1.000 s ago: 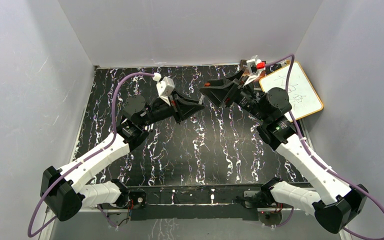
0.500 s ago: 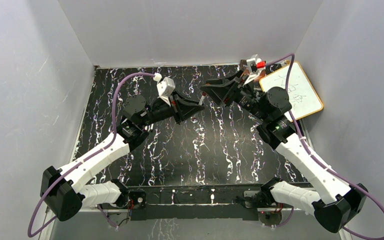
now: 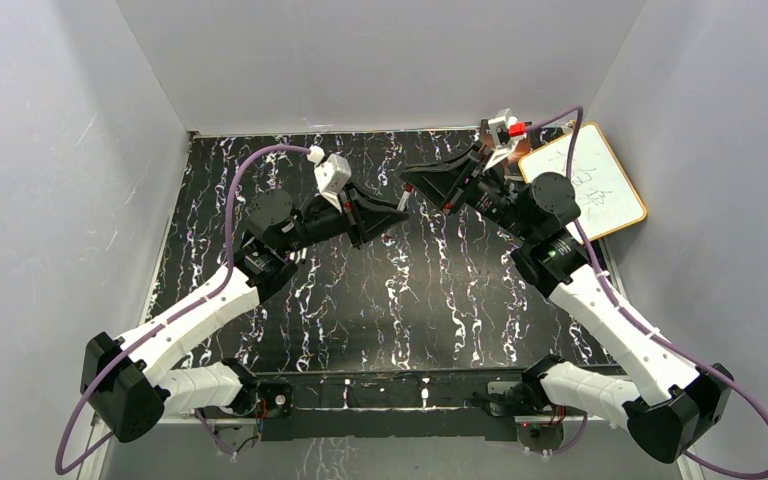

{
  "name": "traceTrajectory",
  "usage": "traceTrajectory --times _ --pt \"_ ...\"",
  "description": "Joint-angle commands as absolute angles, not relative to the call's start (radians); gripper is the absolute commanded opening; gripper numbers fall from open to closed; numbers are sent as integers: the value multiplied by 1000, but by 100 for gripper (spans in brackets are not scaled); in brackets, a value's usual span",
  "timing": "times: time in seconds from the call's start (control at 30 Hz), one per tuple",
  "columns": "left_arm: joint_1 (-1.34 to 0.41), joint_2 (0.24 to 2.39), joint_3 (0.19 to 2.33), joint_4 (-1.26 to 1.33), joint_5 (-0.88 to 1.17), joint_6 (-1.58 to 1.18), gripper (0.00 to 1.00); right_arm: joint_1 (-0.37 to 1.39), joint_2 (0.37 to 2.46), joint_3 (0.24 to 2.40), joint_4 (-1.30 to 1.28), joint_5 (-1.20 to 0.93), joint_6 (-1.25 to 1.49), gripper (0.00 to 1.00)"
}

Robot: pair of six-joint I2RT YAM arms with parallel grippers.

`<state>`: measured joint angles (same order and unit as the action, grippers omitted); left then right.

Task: Insert the pens into the pen caps

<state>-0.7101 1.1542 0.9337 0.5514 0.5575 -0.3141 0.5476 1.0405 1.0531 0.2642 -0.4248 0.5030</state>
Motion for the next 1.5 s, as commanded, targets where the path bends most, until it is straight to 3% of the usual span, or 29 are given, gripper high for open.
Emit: traceTrajectory --times 0.0,0.77,1.47 --pt "-713 1119 975 564 546 -307 0 543 1015 1088 277 -423 493 0" --pt "-713 1167 1099 528 444 -246 0 543 985 984 90 -452 459 0" --pt "-710 1263 1230 572 410 -223 0 566 971 826 103 -471 510 0"
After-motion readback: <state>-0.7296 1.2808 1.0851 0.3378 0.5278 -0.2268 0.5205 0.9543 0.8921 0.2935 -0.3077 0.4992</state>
